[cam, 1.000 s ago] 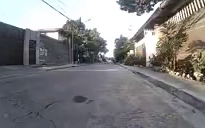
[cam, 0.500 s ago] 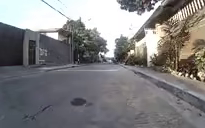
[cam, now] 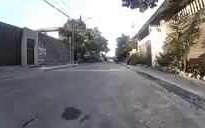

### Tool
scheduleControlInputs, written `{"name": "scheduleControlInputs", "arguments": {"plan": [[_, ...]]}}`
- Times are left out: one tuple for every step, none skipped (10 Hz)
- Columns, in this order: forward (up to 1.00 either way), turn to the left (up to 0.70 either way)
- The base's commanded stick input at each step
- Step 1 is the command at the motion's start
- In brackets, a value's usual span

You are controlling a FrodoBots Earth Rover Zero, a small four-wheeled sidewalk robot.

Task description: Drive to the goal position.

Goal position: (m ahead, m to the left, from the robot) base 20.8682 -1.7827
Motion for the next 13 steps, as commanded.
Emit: {"name": "scheduleControlInputs", "arguments": {"plan": [[1.00,-0.01],[1.00,-0.01],[1.00,-0.01],[1.00,-0.01],[1.00,-0.01],[1.00,-0.01],[1.00,-0.01],[1.00,-0.01],[1.00,-0.01],[1.00,-0.01],[1.00,-0.01],[1.00,-0.01],[1.00,-0.01]]}}
